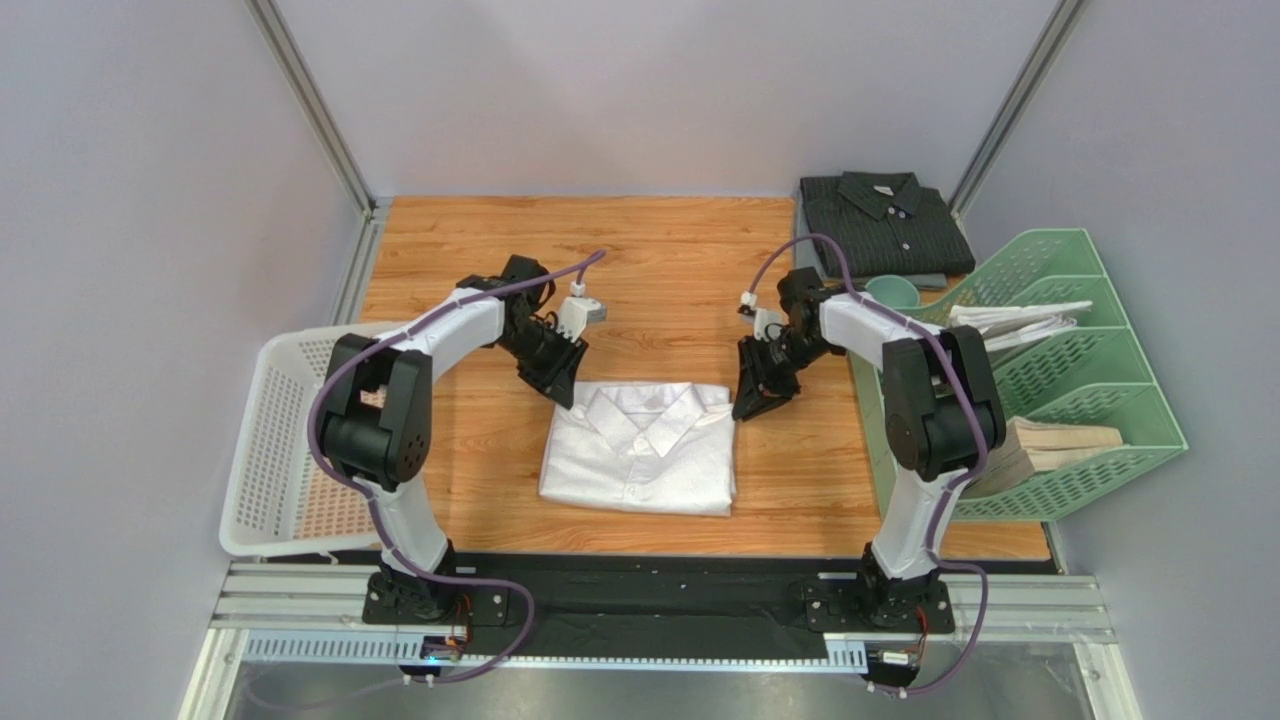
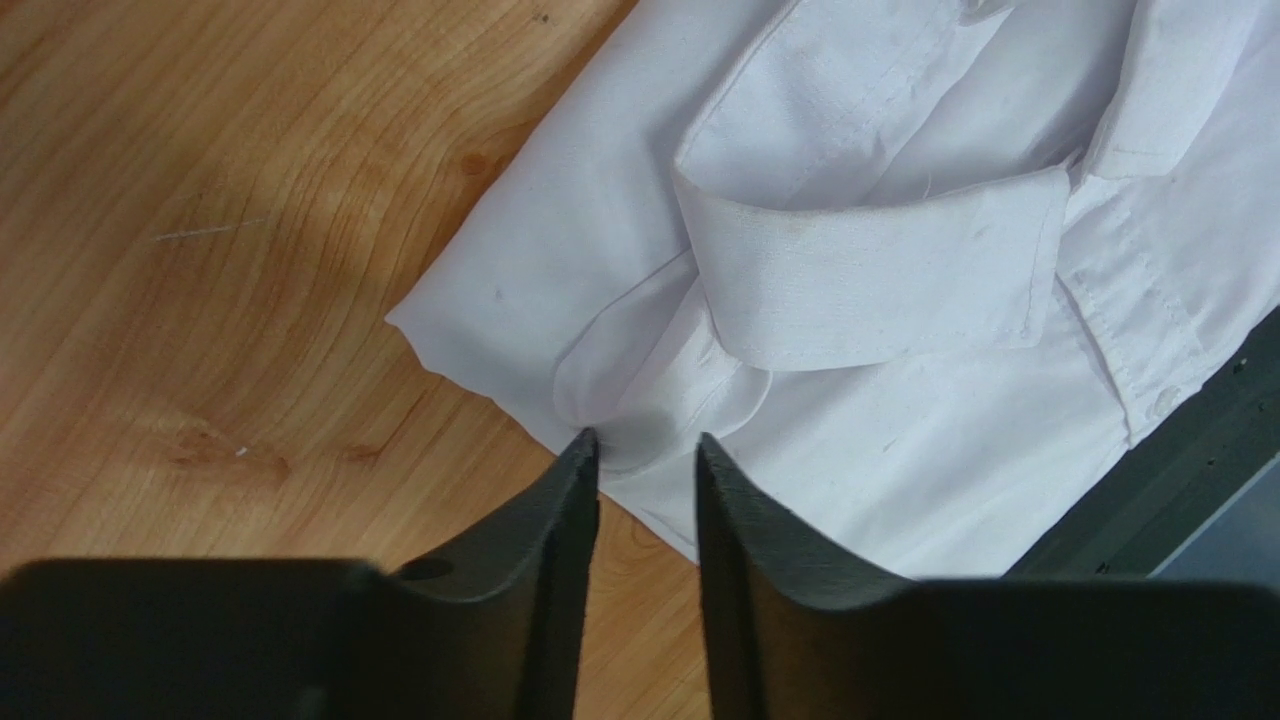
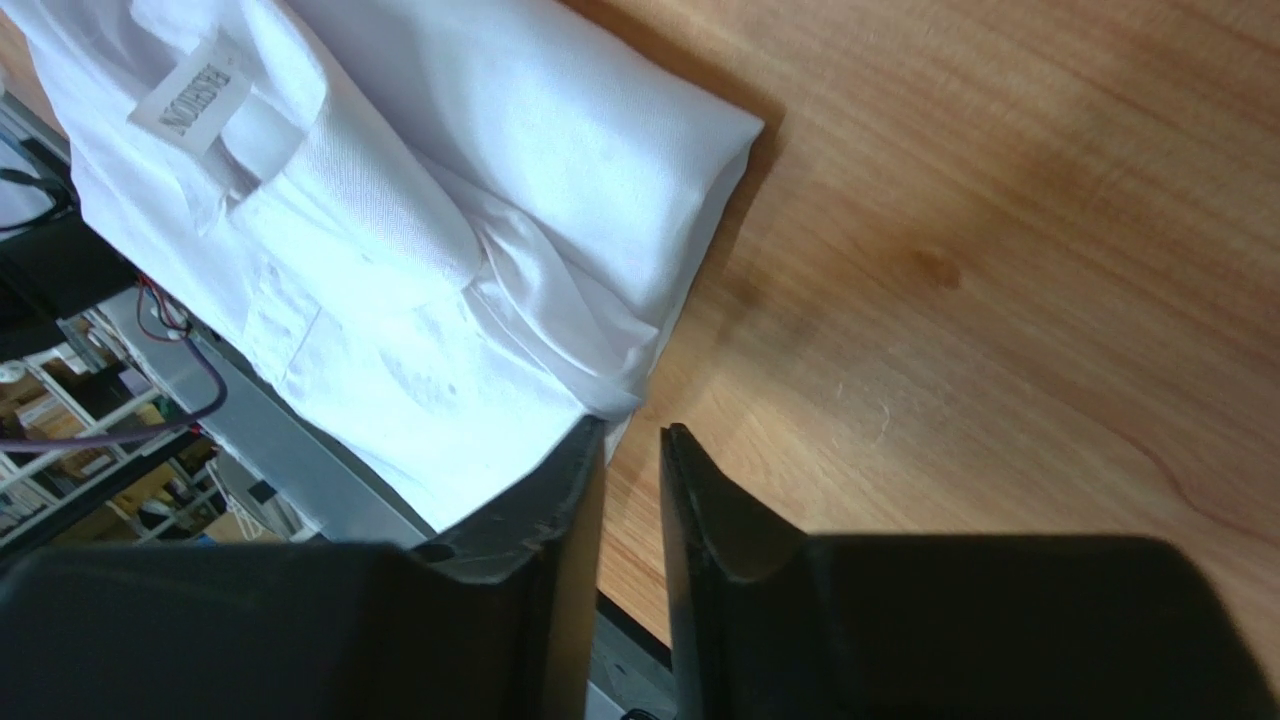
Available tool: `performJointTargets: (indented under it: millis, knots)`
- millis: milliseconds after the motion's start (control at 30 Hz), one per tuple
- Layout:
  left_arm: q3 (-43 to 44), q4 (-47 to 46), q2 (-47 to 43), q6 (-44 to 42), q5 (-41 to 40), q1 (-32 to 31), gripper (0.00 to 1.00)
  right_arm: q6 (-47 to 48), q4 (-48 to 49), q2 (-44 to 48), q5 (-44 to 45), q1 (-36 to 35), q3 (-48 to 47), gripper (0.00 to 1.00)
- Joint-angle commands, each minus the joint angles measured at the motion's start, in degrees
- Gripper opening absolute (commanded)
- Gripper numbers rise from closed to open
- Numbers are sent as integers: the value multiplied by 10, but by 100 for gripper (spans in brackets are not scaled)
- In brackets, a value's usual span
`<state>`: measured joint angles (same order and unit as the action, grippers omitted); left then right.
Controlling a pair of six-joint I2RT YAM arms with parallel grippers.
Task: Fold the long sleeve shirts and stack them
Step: Fold the shirt
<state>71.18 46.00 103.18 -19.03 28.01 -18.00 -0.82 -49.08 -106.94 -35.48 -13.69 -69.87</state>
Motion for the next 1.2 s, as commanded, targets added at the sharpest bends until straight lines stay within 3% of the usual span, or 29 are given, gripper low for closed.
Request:
performJointTargets:
  millis: [0,33,67,100,500,567,633,667,700,733,767,800,833,867,933,1000,1067,1167]
  knots:
    - [-1,-20,20,0,34,2,26,-10,46,-36,5,-5,-35,18]
    - [2,-25,32,1,38,2,20,-11,52,-42,11,-5,-38,12]
    - [13,-30,43,1,39,4,6,-12,57,-49,16,-6,-41,2]
    - [19,-33,50,5,38,6,0,-14,65,-61,23,-5,-47,0]
    - [133,-79,119,53,28,63,0,-43,100,-113,74,4,-159,0]
    - [151,-70,119,63,34,67,1,-32,86,-115,77,5,-197,5]
    - [135,-87,83,76,61,82,16,-14,46,-101,75,8,-222,14]
    - [119,-104,57,85,72,90,36,-9,37,-69,67,12,-234,31]
    - [102,-120,-2,89,117,98,45,0,24,-47,43,15,-233,43]
    - [68,-138,-34,94,135,108,79,3,23,-24,31,16,-227,71]
    - [54,-141,-65,97,148,108,83,3,25,30,13,16,-218,86]
    - [40,-140,-119,104,203,108,84,-3,31,52,-40,15,-188,94]
    - [9,-140,-142,115,231,105,96,-35,42,76,-73,13,-170,98]
    - [-9,-144,-162,153,255,99,99,-65,77,109,-104,4,-143,99]
    - [-70,-157,-206,185,324,67,99,-174,143,138,-182,-17,-46,100]
    - [-112,-180,-229,239,369,24,99,-257,279,163,-229,-64,56,100]
    - [-170,-244,-232,276,395,3,99,-320,368,168,-238,-125,97,100]
    - [-205,-283,-209,307,411,-5,99,-327,386,140,-240,-184,116,100]
